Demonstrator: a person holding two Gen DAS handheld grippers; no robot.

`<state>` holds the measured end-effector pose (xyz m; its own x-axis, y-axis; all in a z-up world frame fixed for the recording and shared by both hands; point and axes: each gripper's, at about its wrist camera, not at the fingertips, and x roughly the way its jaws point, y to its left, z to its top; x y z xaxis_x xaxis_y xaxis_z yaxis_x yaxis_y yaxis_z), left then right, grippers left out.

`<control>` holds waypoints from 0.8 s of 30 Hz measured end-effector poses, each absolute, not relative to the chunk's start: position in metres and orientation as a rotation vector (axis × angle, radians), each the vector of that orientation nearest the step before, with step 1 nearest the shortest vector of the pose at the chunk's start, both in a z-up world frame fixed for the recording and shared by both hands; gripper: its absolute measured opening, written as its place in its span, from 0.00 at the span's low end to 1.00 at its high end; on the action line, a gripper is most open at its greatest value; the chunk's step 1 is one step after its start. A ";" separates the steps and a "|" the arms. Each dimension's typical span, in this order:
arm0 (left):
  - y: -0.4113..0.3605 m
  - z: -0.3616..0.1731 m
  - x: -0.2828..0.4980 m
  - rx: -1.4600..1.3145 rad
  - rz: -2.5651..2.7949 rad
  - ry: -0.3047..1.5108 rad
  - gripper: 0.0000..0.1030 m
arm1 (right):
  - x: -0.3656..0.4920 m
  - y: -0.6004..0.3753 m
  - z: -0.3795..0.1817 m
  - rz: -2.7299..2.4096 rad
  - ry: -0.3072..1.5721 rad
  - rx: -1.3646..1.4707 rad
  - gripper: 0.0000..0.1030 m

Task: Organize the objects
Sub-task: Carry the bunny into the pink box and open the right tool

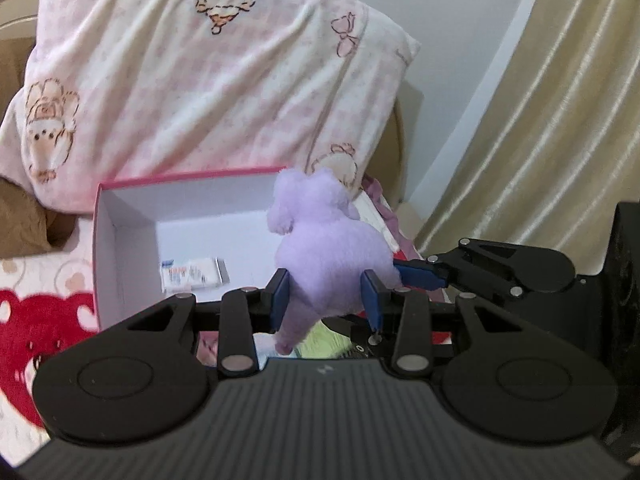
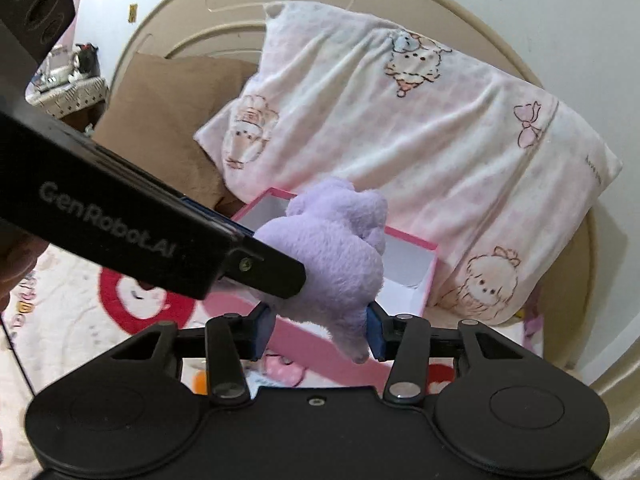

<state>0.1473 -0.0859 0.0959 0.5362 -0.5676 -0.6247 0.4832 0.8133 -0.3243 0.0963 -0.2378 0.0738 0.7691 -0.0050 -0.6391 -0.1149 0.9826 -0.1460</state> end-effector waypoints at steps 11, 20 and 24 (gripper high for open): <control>-0.090 0.025 0.246 -0.247 -0.577 0.857 0.36 | 0.192 -0.266 0.024 0.030 0.841 -0.239 0.49; -0.077 -0.050 0.314 -0.510 -0.537 1.020 0.36 | 0.253 -0.272 -0.029 0.016 0.983 -0.285 0.49; -0.079 -0.075 0.327 -0.536 -0.529 1.069 0.36 | 0.265 -0.272 -0.050 0.013 1.030 -0.308 0.48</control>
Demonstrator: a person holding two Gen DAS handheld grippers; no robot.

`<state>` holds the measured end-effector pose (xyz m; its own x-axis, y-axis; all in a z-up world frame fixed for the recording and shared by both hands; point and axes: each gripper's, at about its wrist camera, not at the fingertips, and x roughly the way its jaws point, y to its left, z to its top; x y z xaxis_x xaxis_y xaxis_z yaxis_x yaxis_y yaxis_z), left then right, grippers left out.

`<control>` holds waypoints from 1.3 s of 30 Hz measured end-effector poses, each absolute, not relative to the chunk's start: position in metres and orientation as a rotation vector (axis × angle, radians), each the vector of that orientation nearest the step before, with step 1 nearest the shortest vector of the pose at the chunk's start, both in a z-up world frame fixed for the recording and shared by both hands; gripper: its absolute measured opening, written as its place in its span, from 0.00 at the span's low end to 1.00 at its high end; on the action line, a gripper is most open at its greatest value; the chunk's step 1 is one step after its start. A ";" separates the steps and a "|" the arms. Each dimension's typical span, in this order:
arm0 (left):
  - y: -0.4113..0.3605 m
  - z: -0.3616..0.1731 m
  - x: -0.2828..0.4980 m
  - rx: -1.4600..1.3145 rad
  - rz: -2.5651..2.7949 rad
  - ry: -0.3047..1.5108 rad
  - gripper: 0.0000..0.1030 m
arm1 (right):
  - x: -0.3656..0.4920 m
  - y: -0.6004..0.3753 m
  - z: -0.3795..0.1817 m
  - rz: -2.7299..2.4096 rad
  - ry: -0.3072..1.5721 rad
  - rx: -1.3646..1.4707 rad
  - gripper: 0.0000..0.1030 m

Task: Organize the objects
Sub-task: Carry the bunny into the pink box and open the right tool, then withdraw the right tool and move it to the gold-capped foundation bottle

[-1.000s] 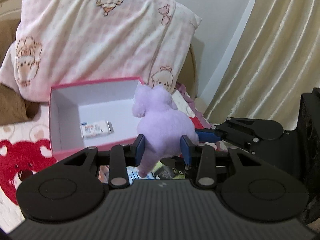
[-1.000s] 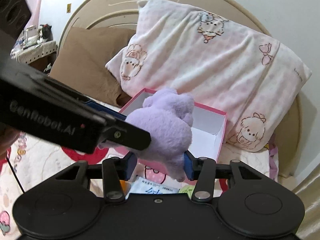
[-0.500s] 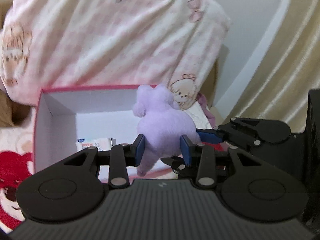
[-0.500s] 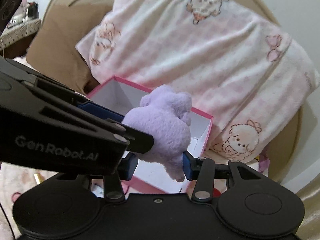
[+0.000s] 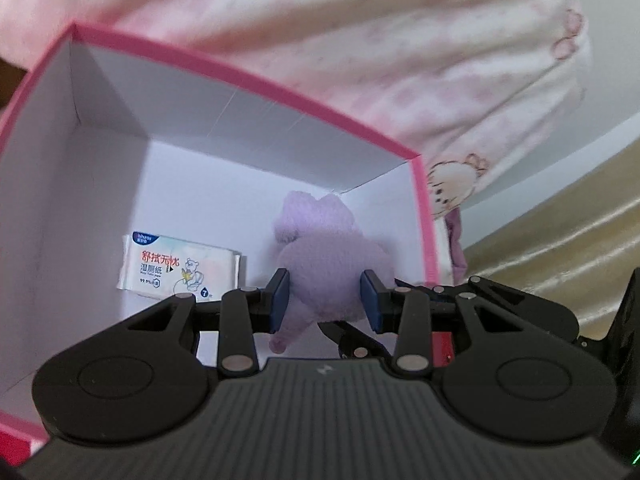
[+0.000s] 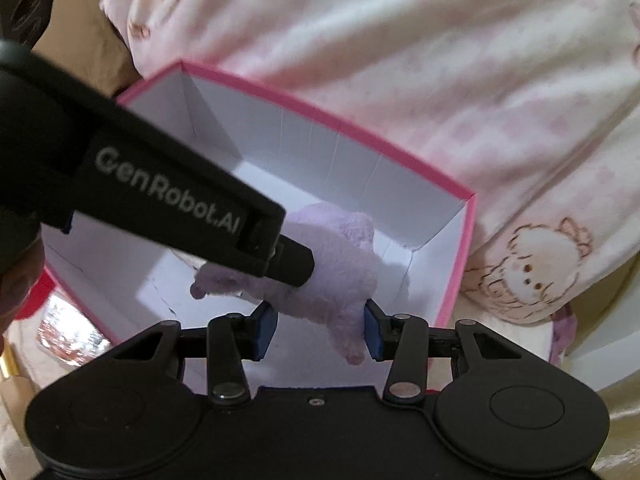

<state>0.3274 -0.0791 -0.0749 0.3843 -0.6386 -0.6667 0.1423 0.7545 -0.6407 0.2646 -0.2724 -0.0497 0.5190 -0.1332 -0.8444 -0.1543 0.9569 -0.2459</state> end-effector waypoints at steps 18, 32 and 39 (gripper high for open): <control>-0.111 -0.108 0.354 -0.445 -0.461 1.075 0.37 | 0.282 -0.270 -0.086 0.036 1.044 -0.493 0.47; -0.109 -0.058 0.312 -0.273 -0.454 1.062 0.55 | 0.217 -0.282 -0.020 0.067 0.912 -0.312 0.68; -0.091 0.006 0.265 -0.141 -0.505 1.032 0.57 | 0.170 -0.280 0.042 0.123 0.898 -0.239 0.69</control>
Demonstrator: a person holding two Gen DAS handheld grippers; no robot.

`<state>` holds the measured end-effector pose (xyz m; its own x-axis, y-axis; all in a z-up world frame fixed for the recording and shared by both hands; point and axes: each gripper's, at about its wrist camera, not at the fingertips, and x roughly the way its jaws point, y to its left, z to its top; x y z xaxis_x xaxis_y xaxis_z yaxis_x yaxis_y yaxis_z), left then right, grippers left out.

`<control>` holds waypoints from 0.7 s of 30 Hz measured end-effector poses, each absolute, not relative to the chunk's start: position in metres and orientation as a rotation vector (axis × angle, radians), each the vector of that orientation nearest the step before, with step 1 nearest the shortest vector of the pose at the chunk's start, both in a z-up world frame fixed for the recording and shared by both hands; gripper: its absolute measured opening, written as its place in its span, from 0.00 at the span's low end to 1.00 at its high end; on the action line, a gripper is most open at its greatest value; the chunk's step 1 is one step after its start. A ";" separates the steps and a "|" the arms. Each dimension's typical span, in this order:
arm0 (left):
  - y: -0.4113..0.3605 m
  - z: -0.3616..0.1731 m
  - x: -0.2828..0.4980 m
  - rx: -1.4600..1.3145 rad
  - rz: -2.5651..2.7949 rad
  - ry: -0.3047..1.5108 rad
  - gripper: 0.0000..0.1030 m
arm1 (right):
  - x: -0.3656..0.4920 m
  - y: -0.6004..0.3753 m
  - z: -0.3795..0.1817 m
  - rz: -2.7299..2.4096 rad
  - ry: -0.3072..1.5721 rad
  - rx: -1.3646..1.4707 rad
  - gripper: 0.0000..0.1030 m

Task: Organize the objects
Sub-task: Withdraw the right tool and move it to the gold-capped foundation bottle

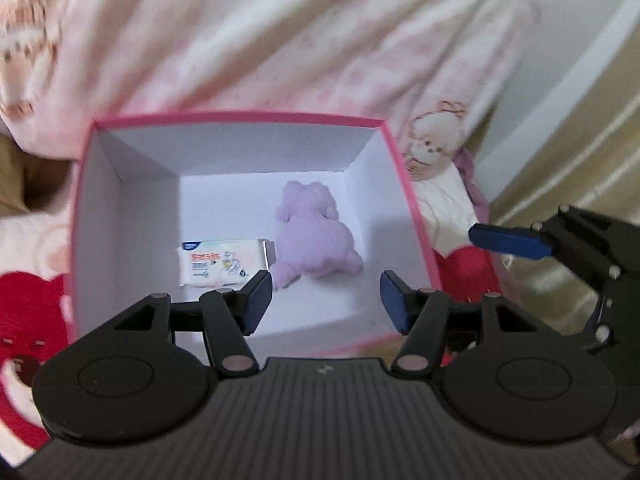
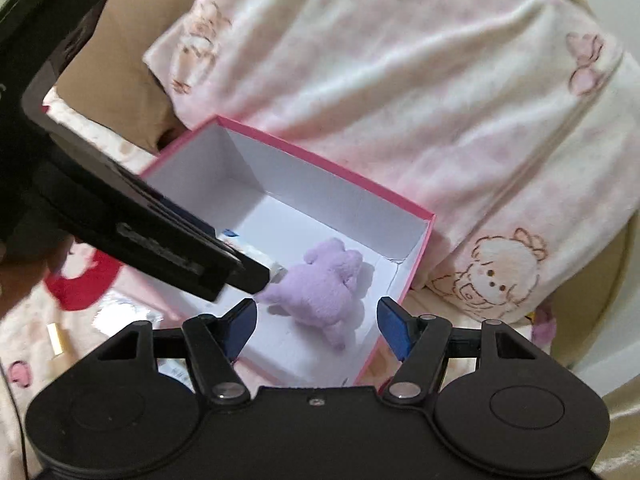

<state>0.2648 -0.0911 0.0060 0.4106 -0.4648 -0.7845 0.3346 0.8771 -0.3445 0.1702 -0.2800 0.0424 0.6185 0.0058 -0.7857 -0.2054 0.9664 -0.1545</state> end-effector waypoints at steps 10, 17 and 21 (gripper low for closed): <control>-0.073 0.081 0.195 -0.016 -0.575 1.019 0.61 | 0.116 -0.275 0.088 0.193 0.896 -0.187 0.78; -0.054 0.097 0.153 0.050 -0.579 1.024 0.67 | 0.072 -0.255 0.102 0.256 0.872 -0.137 0.84; -0.039 0.096 0.131 0.055 -0.589 1.021 0.72 | 0.056 -0.238 0.101 0.295 0.853 -0.128 0.85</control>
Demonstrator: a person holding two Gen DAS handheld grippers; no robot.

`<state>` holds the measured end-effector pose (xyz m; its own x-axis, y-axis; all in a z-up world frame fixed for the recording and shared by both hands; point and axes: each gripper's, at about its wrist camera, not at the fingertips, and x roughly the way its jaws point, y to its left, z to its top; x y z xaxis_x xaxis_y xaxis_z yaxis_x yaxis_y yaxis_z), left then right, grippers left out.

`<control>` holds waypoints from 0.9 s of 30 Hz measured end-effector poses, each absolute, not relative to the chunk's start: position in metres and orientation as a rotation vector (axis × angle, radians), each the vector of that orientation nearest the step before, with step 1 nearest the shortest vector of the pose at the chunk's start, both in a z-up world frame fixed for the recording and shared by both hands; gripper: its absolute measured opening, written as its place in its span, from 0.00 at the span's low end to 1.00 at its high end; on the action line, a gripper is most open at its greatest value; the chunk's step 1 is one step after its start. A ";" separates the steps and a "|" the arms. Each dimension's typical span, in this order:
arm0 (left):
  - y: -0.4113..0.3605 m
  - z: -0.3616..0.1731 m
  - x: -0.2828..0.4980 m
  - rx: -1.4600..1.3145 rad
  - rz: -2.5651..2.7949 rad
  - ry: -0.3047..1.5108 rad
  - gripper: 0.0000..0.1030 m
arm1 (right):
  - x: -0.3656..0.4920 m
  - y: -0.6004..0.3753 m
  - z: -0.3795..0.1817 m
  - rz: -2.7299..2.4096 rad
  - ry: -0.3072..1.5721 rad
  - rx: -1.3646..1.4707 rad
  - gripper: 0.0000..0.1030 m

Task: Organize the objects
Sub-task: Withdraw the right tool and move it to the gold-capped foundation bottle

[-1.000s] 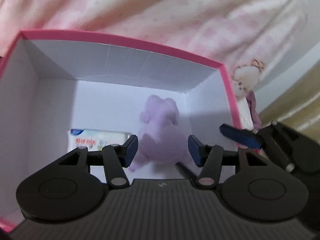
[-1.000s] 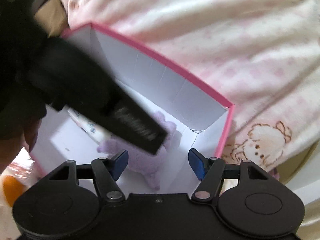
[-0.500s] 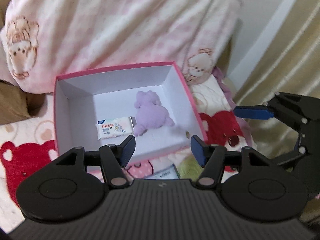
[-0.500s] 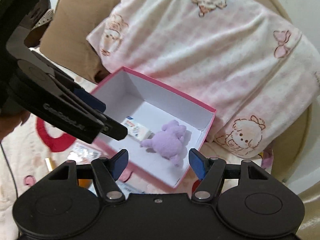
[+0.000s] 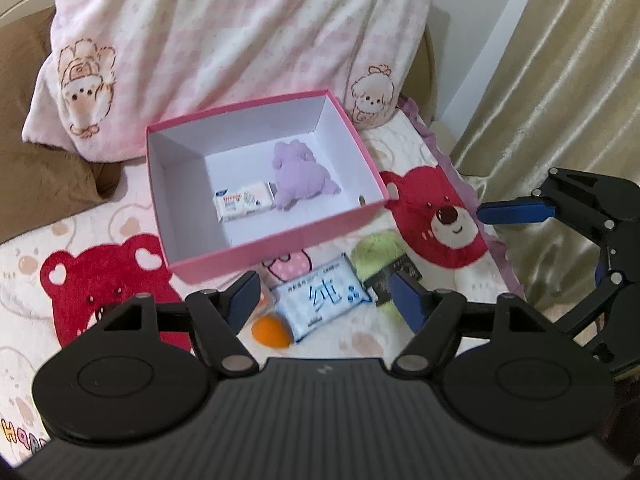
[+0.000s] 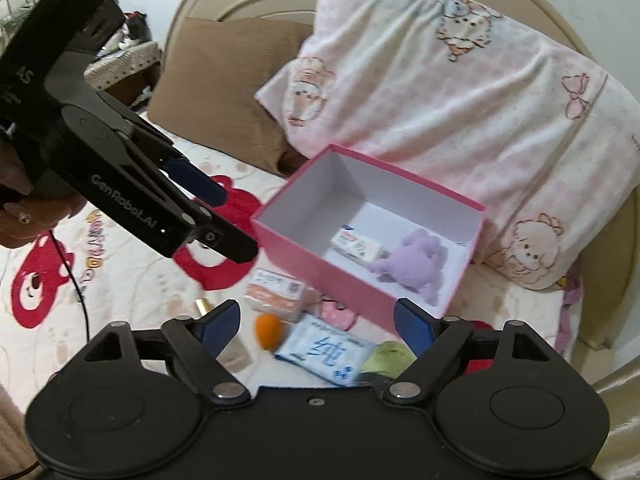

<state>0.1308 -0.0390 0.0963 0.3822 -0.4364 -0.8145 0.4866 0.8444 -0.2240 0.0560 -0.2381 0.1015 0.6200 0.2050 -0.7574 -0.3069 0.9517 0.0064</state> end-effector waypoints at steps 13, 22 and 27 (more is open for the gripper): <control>0.004 0.050 0.092 0.013 -0.597 1.037 0.78 | 0.032 -0.169 0.061 0.466 0.809 -0.175 0.84; 0.033 -0.010 0.094 -0.065 -0.544 1.079 0.78 | 0.046 -0.137 -0.002 0.471 0.816 -0.266 0.83; 0.045 -0.049 0.103 -0.121 -0.495 1.100 0.78 | 0.062 -0.128 -0.039 0.485 0.820 -0.321 0.82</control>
